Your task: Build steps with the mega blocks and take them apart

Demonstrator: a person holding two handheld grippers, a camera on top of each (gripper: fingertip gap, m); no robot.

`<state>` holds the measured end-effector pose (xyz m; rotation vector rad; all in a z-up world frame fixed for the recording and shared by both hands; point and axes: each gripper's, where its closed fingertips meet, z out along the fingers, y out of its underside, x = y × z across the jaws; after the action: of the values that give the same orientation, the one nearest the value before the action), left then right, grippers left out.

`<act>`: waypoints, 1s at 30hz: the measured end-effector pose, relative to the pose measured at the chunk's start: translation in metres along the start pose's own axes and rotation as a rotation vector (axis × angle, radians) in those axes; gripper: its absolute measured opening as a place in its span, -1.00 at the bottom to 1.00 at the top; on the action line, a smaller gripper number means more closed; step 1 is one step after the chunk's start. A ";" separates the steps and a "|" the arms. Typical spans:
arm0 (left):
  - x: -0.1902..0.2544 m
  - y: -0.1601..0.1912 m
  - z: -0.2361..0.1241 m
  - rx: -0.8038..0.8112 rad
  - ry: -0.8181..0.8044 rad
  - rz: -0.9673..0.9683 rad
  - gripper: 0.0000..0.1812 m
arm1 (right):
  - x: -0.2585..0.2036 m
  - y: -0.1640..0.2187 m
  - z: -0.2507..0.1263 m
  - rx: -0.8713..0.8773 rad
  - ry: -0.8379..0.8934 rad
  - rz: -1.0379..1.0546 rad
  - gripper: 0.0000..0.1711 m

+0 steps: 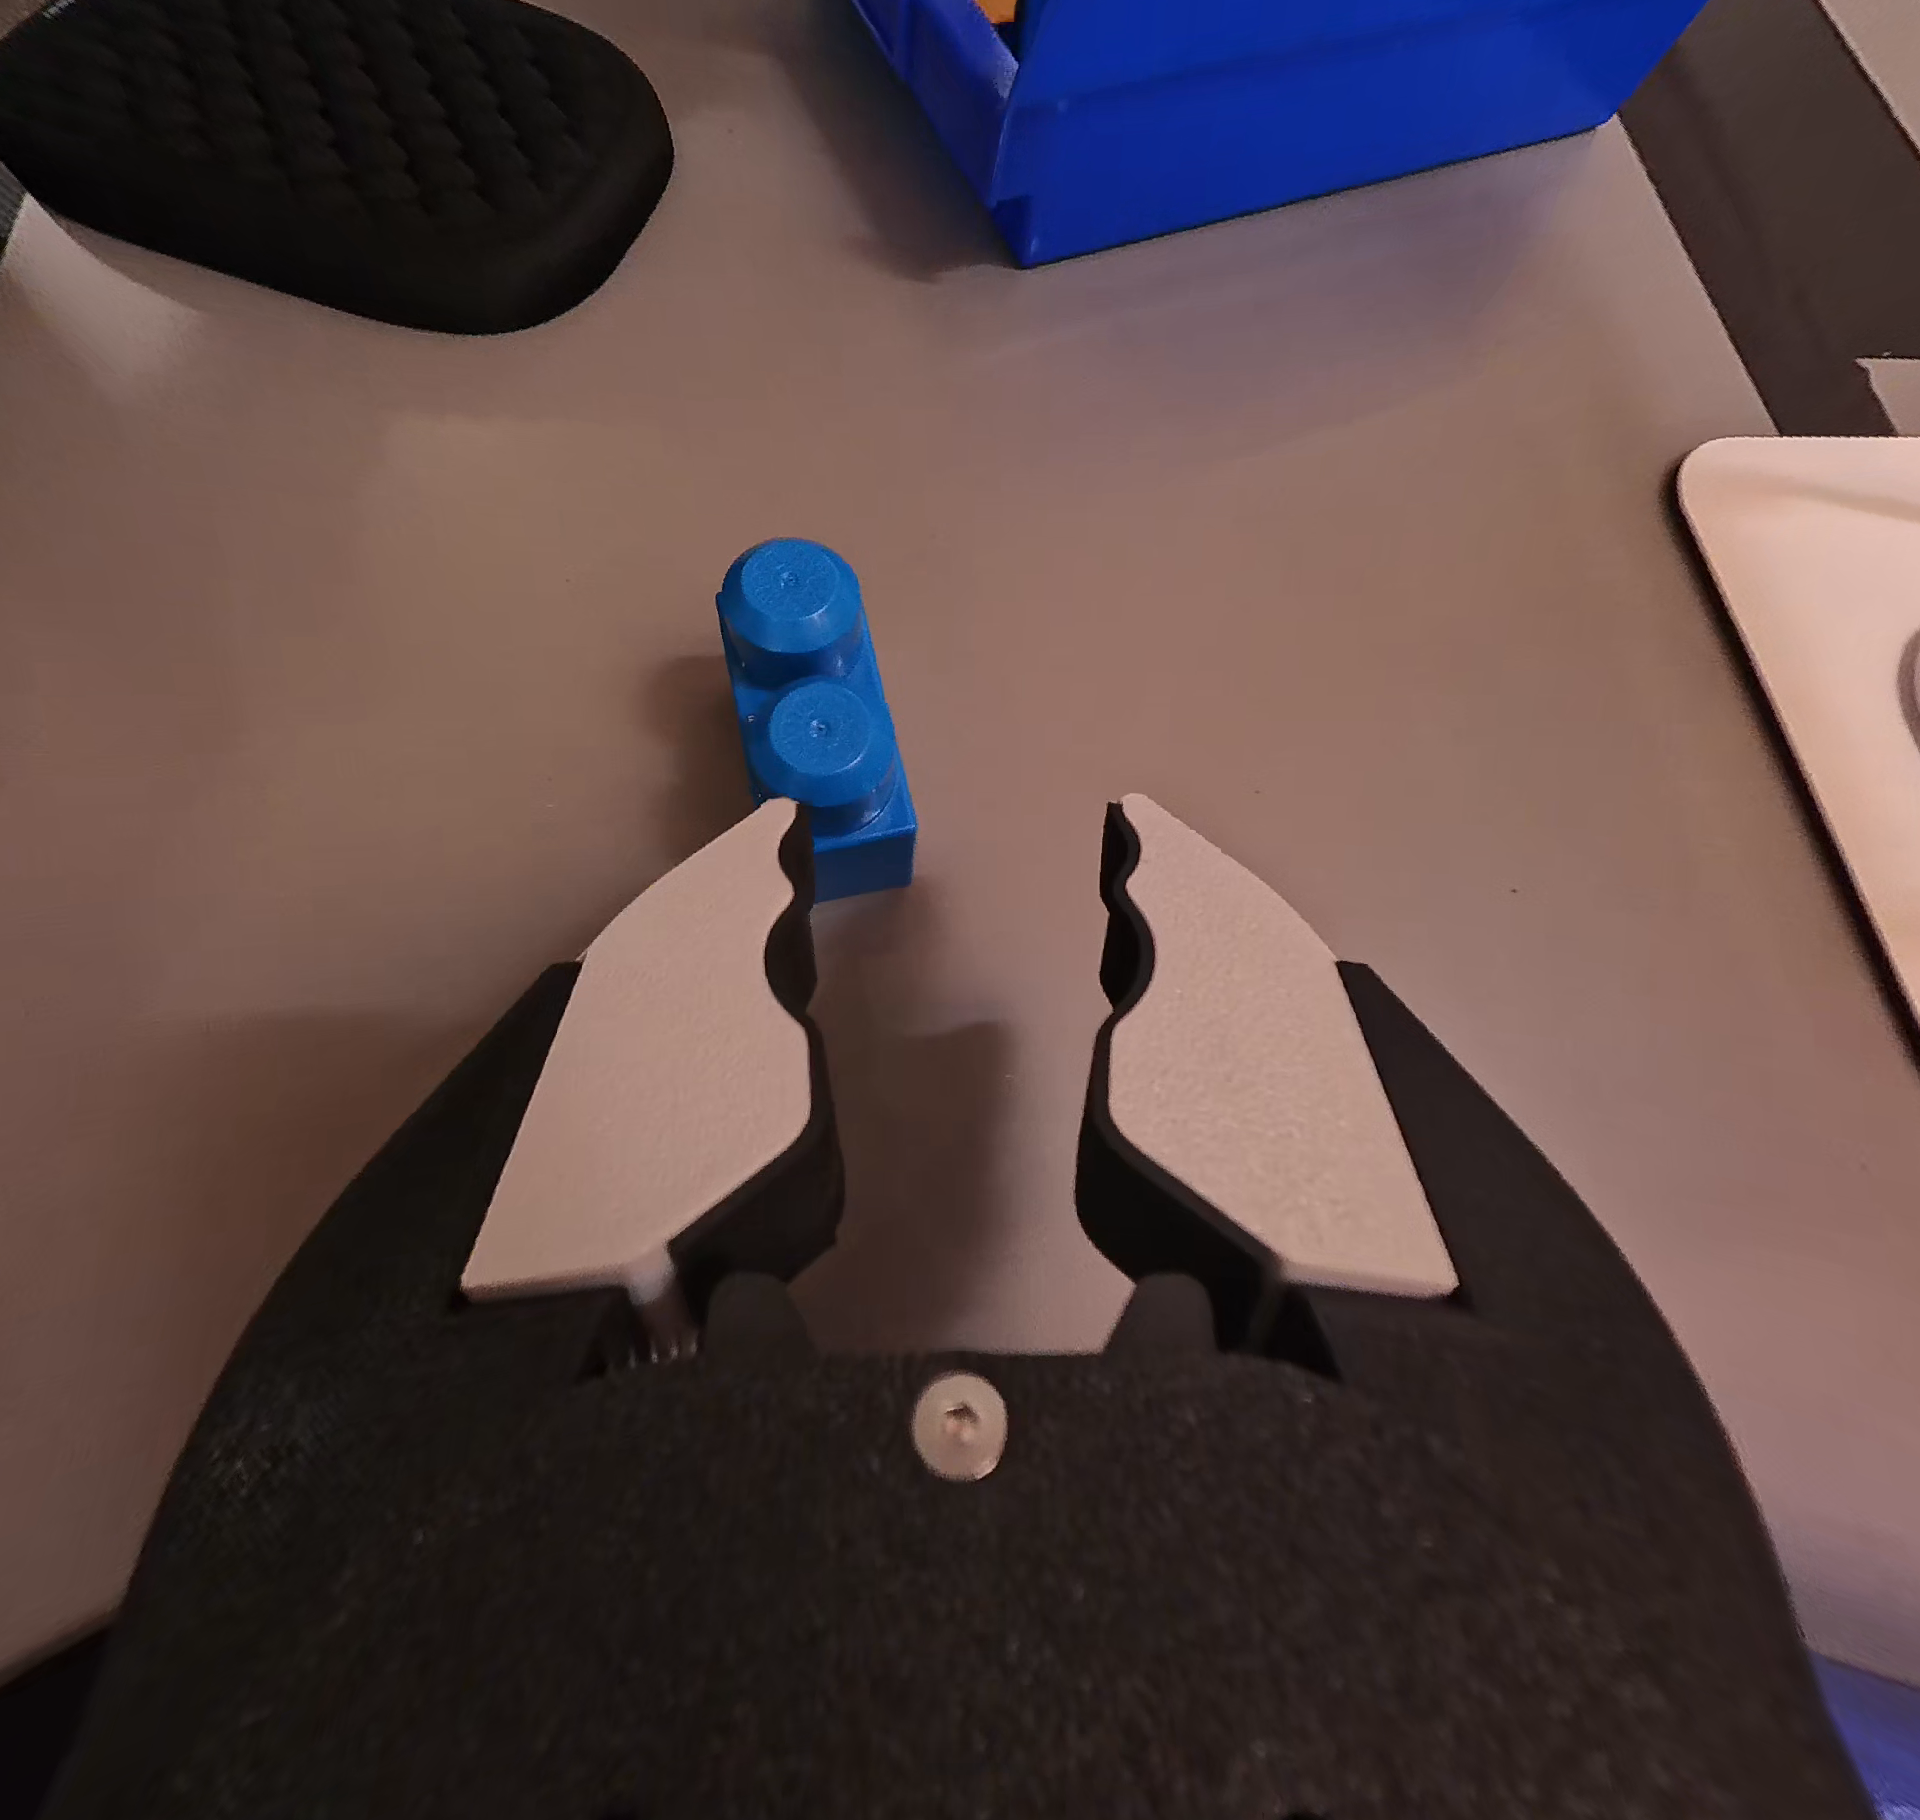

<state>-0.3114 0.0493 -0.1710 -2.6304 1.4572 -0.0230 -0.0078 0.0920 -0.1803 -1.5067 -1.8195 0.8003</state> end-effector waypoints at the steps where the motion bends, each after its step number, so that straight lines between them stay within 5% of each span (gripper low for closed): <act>1: -0.001 -0.004 -0.008 0.018 -0.021 0.006 -0.68 | 0.001 -0.001 -0.001 0.005 0.005 -0.001 -0.38; 12: 0.030 -0.103 -0.075 0.352 -0.202 0.201 -0.68 | 0.018 -0.038 -0.014 0.184 0.171 -0.032 -0.43; 22: 0.102 -0.193 -0.048 0.461 -0.134 0.439 -0.68 | -0.011 -0.072 -0.001 0.227 0.199 -0.115 -0.43; 30: 0.128 -0.224 -0.026 0.488 -0.067 0.504 -0.68 | -0.018 -0.064 0.012 0.121 0.225 -0.178 -0.44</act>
<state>-0.0563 0.0558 -0.1242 -1.8254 1.7745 -0.2071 -0.0531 0.0636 -0.1394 -1.2827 -1.6790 0.6167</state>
